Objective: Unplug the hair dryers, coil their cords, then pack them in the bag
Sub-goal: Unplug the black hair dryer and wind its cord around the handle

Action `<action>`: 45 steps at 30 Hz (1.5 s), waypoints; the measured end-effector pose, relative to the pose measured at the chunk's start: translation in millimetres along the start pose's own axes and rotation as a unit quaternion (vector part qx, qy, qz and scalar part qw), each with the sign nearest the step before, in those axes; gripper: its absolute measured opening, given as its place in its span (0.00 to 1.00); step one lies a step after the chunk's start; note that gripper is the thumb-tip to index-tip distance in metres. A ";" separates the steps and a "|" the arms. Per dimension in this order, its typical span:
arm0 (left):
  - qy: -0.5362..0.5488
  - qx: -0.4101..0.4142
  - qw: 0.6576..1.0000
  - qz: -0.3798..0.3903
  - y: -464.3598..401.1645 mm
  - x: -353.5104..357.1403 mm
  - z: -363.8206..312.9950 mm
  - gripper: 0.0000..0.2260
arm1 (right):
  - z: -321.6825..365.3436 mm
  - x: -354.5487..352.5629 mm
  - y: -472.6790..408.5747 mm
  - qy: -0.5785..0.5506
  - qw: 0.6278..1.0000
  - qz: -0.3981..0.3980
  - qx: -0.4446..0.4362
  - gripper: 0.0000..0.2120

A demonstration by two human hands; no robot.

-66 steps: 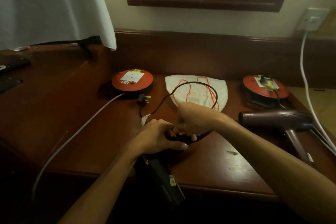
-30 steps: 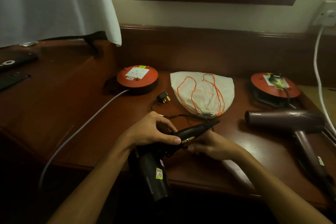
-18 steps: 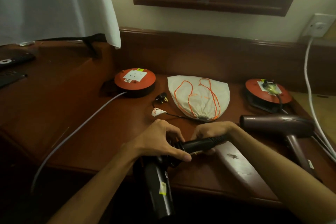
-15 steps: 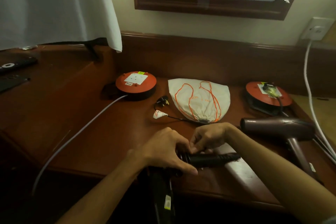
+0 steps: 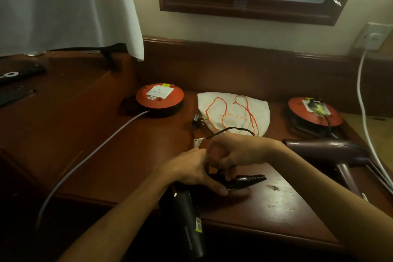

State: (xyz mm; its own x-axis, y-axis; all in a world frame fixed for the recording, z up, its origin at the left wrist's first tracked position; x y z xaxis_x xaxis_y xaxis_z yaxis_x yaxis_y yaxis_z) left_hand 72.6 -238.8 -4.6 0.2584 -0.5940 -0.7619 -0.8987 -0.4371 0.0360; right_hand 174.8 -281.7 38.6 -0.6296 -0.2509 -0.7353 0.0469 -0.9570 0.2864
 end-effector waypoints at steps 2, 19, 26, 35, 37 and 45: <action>0.005 0.014 1.000 -0.002 -0.2 1.0 1.3 0.12 | 4.8 1.8 5.1 0.055 0.998 0.002 0.002 0.23; 0.003 -0.098 0.991 -0.088 12.1 -38.9 47.6 0.21 | 10.0 30.2 42.4 0.147 0.978 -0.076 -0.127 0.14; -0.042 -0.097 0.992 -0.064 11.0 -36.1 50.1 0.18 | -19.3 73.8 41.6 0.058 0.975 -0.157 -0.148 0.22; -0.121 -0.122 0.985 0.007 11.5 -30.3 35.0 0.18 | -40.8 101.6 47.7 0.090 0.966 -0.192 -0.145 0.22; -0.246 -0.138 0.959 0.017 14.6 -24.7 24.5 0.18 | -41.3 105.8 44.0 0.119 0.961 -0.207 -0.136 0.22; -0.314 -0.164 0.932 -0.075 46.4 9.7 21.1 0.28 | -38.2 111.7 43.0 0.145 0.954 -0.222 -0.142 0.22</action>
State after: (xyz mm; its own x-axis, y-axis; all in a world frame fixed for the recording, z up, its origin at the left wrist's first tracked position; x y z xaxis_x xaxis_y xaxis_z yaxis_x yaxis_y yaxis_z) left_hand 26.0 -250.6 -23.9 0.0223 -0.0428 -0.9988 -0.6864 -0.7271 0.0158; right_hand 136.2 -356.4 -54.6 -0.3965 0.1988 -0.8962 0.0598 -0.9686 -0.2413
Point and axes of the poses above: each hand's wrist, its own y-axis away from the middle knuckle, its own x-axis out of the palm, z = x × y, the point moved 6 cm from there along -y, towards the middle knuckle, and after that the axes turned 12 degrees about -z, right-handed, at the moved point
